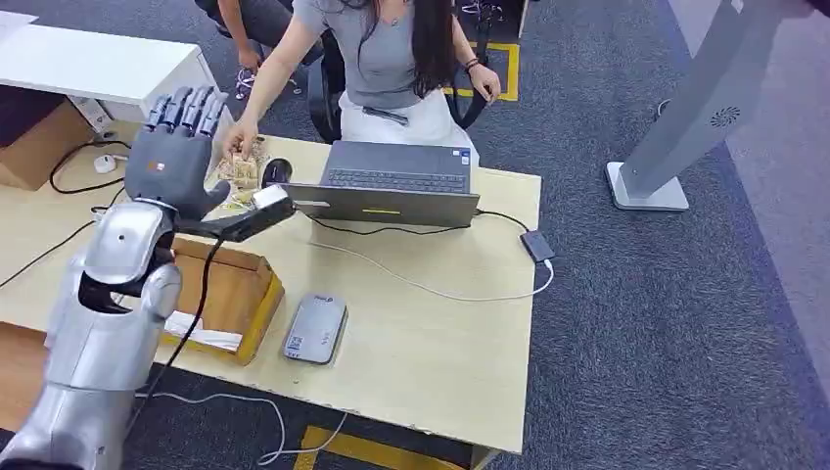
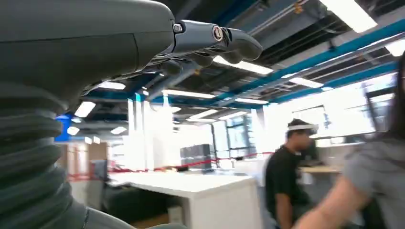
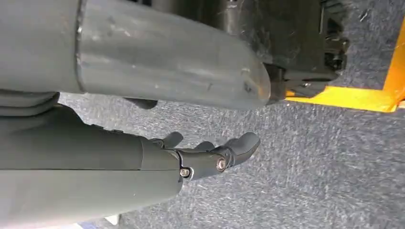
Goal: Pass the card to the sensor for recognition and then transmit it.
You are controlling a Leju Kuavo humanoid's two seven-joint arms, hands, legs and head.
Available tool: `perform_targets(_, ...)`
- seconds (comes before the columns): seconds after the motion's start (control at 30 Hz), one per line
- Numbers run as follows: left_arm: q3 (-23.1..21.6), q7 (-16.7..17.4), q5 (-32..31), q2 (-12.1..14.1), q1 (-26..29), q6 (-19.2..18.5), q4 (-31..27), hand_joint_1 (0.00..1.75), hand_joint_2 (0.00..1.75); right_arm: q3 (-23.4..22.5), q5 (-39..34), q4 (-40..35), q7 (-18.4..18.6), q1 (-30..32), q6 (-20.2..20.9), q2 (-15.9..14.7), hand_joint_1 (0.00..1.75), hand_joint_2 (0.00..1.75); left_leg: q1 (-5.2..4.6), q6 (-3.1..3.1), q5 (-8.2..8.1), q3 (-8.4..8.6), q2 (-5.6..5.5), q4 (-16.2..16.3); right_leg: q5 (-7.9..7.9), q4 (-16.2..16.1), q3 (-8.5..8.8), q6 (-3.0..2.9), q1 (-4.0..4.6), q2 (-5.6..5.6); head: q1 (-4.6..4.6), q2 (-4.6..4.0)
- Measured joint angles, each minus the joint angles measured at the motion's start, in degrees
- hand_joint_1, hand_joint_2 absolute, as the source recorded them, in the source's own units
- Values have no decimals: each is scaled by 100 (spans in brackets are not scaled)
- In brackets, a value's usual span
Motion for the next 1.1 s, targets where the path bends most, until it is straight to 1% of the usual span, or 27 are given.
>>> perform_targets(0.07,195,-253,474,9,609,260,-557,0,175,39,7,-68,9,68,-68,0,0,0,0,0,-7,0,14,-1,-5,0,-5,1,1,12,-2,0)
perform_targets(0.13,534,-569,1122,11,1282,525,-1199,0,175,100,4,-157,17,148,-159,0,0,0,0,-5,-17,0,22,-3,-9,0,-10,1,0,19,-2,0)
perform_targets(0.2,989,-1030,2062,-41,1977,723,-1794,0,175,142,-18,-251,26,229,-284,0,0,0,1,-3,-23,1,34,-5,-19,0,-12,1,1,31,-2,0)
perform_targets(0.23,1320,-1410,2817,-139,2324,767,-2110,0,175,164,-52,-295,28,271,-369,0,0,0,1,-3,-27,3,36,-5,-22,-1,-13,4,1,31,-2,0)
perform_targets(0.27,1669,-1860,3657,-245,2610,726,-2349,0,175,190,-79,-323,28,302,-430,0,0,0,2,-3,-27,0,35,-6,-27,0,-9,0,2,30,2,0)
perform_targets(0.3,2084,-2386,4711,-392,2864,580,-2563,0,175,219,-72,-350,30,331,-468,0,0,0,2,-5,-29,2,36,-7,-28,-1,-12,0,2,30,-4,0)
perform_targets(0.33,2574,-2913,5740,-589,2991,320,-2696,0,175,234,-57,-378,30,355,-496,0,0,0,3,-5,-29,3,35,-6,-30,-2,-19,2,2,29,2,0)
perform_targets(0.37,3147,-3328,6555,-794,3035,-52,-2770,0,175,249,-57,-406,31,379,-516,0,0,0,3,-3,-30,2,30,-7,-32,-2,-20,2,2,19,0,0)
perform_targets(0.4,3772,-3545,7168,-1010,3023,-457,-2810,0,175,262,-48,-428,31,400,-529,0,0,0,4,-1,-33,7,29,-7,-38,-2,-19,0,2,15,0,0)
perform_targets(0.43,4427,-3551,7720,-1205,2982,-810,-2808,0,175,264,-18,-435,30,406,-540,0,0,0,3,-1,-34,9,29,-7,-44,-3,-21,6,2,15,-2,0)
perform_targets(0.47,4890,-3540,8082,-1345,2947,-951,-2781,0,175,264,2,-441,30,413,-542,0,0,0,4,-1,-34,13,29,-7,-44,-3,-21,6,2,15,0,0)
perform_targets(0.5,5282,-3542,8301,-1450,2918,-989,-2728,0,175,264,24,-450,30,422,-542,0,0,0,4,-2,-35,16,29,-7,-44,-3,-20,6,2,15,-2,0)
perform_targets(0.53,5598,-3597,8375,-1573,2916,-1004,-2667,0,175,264,26,-459,30,430,-540,0,0,0,5,-2,-35,17,30,-7,-43,-3,-20,6,3,15,-2,0)
perform_targets(0.6,6071,-3660,8392,-1740,2896,-1030,-2609,0,175,267,26,-470,31,441,-537,0,0,0,5,0,-33,16,25,-6,-42,-3,-18,6,2,12,0,0)
perform_targets(0.63,6214,-3674,8394,-1799,2889,-1037,-2591,0,175,267,26,-472,30,442,-533,0,0,0,5,0,-33,16,24,-6,-40,-3,-15,5,2,9,0,0)
perform_targets(0.77,6603,-3648,8413,-1974,2838,-981,-2552,0,175,269,28,-479,30,445,-525,0,0,0,3,1,-33,16,22,-5,-36,-3,-13,4,1,7,0,0)
perform_targets(0.8,6687,-3513,8585,-2015,2808,-828,-2539,0,175,269,44,-481,30,445,-498,0,0,0,3,1,-33,15,22,-5,-36,-3,-12,4,1,7,2,0)
perform_targets(0.87,6884,-3161,9296,-2115,2736,-268,-2409,0,175,264,114,-520,30,456,-270,0,0,0,0,1,-33,17,22,-5,-33,-3,-1,1,-1,8,0,0)
perform_targets(0.93,7102,-2683,10257,-2255,2688,345,-2075,0,175,215,261,-592,-11,469,158,0,0,0,-2,1,-33,23,21,-5,-34,-3,2,1,-3,9,-2,0)
perform_targets(1.0,7413,-2323,10957,-2467,2656,809,-1587,0,175,81,421,-605,-155,455,594,0,0,0,-1,1,-34,23,21,-6,-38,-4,-7,4,-2,8,-4,0)
perform_targets(1.03,7561,-2260,11139,-2594,2652,949,-1327,0,175,9,494,-605,-240,443,762,0,0,0,-1,1,-34,23,21,-6,-39,-4,-8,4,-2,7,0,0)
perform_targets(1.07,7692,-2220,11216,-2695,2649,1058,-1130,0,175,-53,553,-603,-309,428,857,0,0,0,-1,2,-35,22,20,-6,-39,-5,-8,4,-2,7,0,0)
perform_targets(1.1,7783,-2158,11249,-2800,2639,1248,-907,0,175,-116,621,-594,-387,403,949,0,0,0,-2,3,-37,22,20,-6,-39,-6,-8,5,-3,7,-2,0)
